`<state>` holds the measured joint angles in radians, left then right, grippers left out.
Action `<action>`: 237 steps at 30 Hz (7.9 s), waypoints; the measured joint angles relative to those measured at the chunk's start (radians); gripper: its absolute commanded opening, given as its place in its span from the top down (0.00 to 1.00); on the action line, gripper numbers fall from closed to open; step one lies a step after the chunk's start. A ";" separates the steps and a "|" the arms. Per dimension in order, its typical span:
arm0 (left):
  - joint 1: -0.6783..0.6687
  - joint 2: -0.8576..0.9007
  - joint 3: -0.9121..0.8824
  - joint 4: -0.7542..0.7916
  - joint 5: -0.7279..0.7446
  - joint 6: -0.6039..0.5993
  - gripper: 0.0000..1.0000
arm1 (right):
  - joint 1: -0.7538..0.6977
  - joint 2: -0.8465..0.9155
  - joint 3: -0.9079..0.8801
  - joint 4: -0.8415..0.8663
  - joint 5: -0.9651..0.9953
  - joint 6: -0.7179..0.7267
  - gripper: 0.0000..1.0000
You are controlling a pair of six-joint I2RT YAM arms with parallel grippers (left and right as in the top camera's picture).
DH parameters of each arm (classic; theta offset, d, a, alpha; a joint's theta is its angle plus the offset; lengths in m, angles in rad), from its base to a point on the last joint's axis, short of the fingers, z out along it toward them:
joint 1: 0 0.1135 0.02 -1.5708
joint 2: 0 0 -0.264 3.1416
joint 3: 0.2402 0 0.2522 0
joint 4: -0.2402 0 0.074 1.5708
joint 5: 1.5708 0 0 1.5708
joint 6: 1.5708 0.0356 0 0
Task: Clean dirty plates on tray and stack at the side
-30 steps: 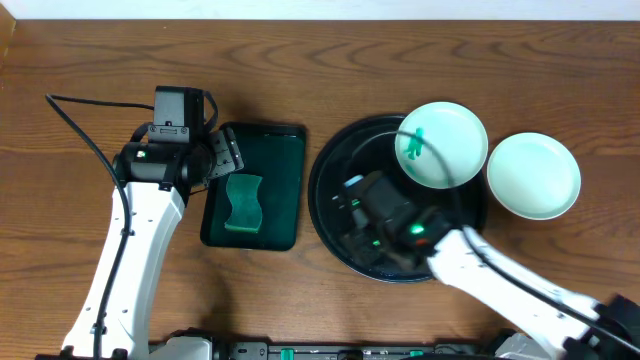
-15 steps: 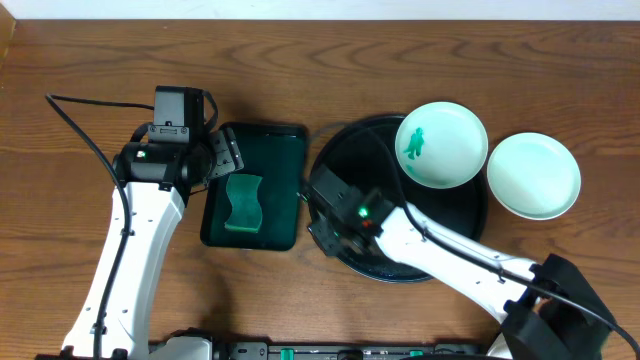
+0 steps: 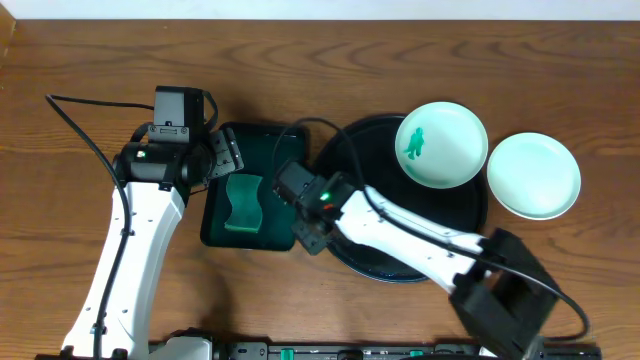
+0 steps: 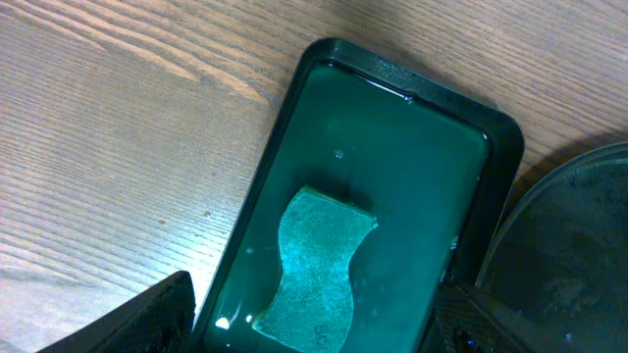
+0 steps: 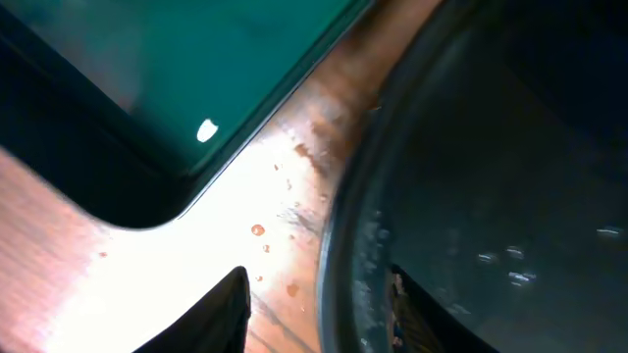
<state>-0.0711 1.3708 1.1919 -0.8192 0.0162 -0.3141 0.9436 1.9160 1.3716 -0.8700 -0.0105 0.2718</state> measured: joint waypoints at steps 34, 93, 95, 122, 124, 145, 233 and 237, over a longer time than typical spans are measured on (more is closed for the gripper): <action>0.000 0.000 0.000 0.000 0.000 0.000 0.21 | 0.082 0.102 0.000 0.027 0.117 0.062 0.99; 0.000 0.000 0.000 0.000 0.000 0.000 0.21 | -0.949 -0.149 0.043 -0.035 0.025 -0.148 0.48; 0.000 0.000 0.000 0.000 0.000 0.000 0.21 | -0.949 -0.122 0.043 -0.021 0.025 -0.149 0.49; 0.000 0.000 0.000 0.000 0.000 0.000 0.21 | -0.949 0.080 0.043 0.123 -0.014 -0.224 0.99; 0.000 0.000 0.000 0.000 0.000 0.000 0.21 | -0.949 0.080 0.043 0.122 -0.027 -0.224 0.99; 0.000 0.000 0.000 0.000 0.000 0.000 0.21 | -0.931 -0.082 0.040 -0.263 -0.220 -0.116 0.99; -0.041 0.002 -0.137 -0.103 0.143 0.003 0.47 | -0.735 -0.082 -0.254 0.173 -0.221 -0.254 0.86; -0.042 0.009 -0.137 -0.085 0.143 0.008 0.47 | -0.735 -0.082 -0.269 0.184 -0.218 -0.240 0.90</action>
<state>-0.1127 1.3800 1.0550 -0.9047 0.1593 -0.3058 0.2081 1.8336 1.1030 -0.6857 -0.2283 0.0315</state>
